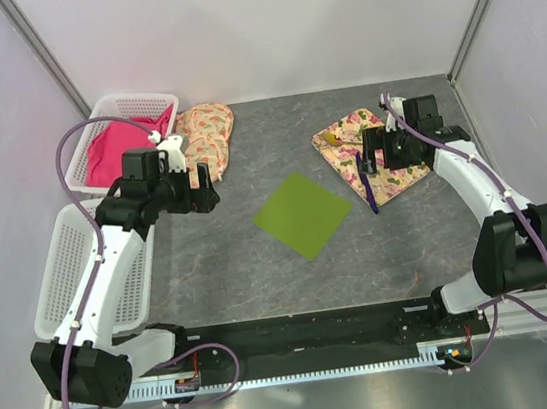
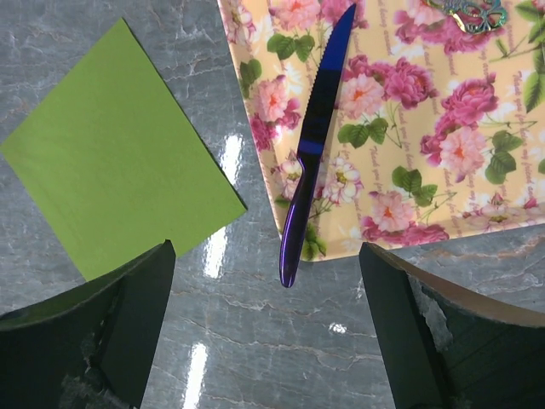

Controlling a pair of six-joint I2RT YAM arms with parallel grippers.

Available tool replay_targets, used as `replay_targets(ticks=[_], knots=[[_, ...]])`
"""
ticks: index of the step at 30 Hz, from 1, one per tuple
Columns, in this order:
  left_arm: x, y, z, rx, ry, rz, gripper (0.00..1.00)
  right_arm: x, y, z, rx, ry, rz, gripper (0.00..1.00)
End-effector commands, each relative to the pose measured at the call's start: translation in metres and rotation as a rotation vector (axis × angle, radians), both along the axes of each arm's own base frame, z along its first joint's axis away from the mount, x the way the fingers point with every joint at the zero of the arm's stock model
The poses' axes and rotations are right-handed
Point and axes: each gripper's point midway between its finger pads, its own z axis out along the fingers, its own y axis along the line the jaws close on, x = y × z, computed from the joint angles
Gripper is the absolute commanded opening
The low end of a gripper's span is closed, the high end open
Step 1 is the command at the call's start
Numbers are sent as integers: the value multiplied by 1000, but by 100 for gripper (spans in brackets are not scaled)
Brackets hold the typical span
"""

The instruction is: Place the utensils on the paper napkin and roll it up

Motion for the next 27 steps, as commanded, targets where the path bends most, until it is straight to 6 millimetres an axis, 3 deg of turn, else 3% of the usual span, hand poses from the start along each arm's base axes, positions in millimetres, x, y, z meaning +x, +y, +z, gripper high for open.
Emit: replay_targets(ticks=[1, 8, 14, 18, 24, 27], knots=[[11, -1, 37, -22, -116, 3, 100, 29, 11, 16, -3, -72, 3, 98], [16, 6, 46, -1, -122, 43, 100, 54, 20, 2, -154, -44, -71, 98], [23, 4, 41, -19, -96, 67, 100, 62, 24, -31, -210, 87, -92, 98], [26, 2, 36, -24, -84, 64, 100, 59, 17, -57, -258, 160, -124, 83], [26, 1, 30, -29, -77, 63, 100, 57, 16, -72, -279, 202, -117, 56], [26, 2, 26, -25, -70, 66, 100, 55, 13, -79, -298, 219, -120, 52]])
